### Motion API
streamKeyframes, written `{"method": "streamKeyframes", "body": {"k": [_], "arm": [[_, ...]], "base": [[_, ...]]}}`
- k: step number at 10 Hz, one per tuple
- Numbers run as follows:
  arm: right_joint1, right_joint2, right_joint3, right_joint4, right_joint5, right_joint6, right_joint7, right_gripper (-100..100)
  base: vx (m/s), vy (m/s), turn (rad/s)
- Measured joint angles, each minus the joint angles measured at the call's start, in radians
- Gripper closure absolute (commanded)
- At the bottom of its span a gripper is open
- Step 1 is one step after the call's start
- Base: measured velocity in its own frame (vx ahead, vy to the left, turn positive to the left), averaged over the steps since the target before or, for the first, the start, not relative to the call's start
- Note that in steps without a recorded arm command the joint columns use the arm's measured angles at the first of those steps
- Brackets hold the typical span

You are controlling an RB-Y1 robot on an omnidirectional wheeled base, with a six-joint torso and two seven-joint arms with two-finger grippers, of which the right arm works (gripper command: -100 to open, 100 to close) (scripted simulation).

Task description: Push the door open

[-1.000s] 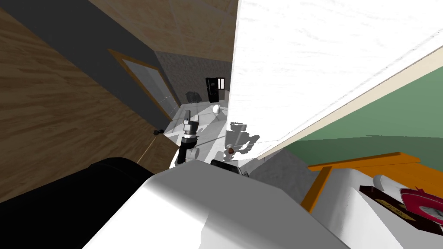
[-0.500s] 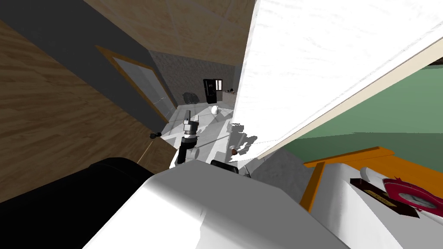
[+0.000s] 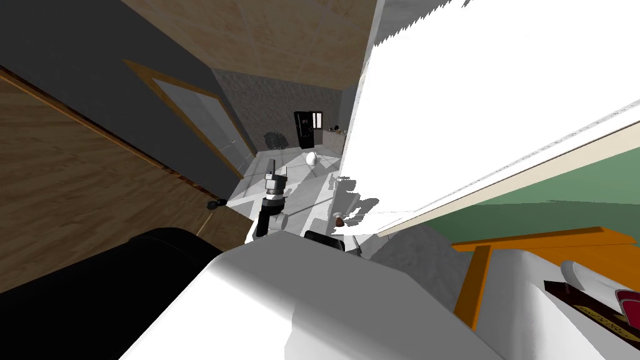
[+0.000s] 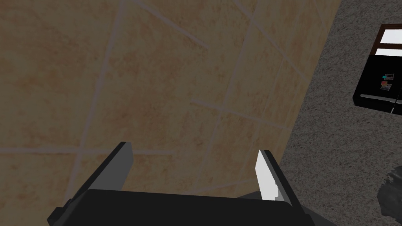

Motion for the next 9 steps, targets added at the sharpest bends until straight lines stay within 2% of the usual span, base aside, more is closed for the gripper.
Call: {"method": "streamKeyframes", "body": {"k": [1, 6, 7, 9], "arm": [[-0.001, 0.0, 0.0, -0.001, 0.0, 0.002, -0.001, 100], [0.0, 0.0, 0.0, 0.0, 0.0, 0.0, 0.0, 100], [0.0, 0.0, 0.0, 0.0, 0.0, 0.0, 0.0, -100], [0.005, 0.005, -0.022, 0.003, -0.02, 0.005, 0.014, -100]], "base": [[-0.01, -0.005, -0.005], [-0.017, -0.01, 0.001], [-0.038, 0.071, -0.197], [-0.068, 0.134, -0.199]]}}
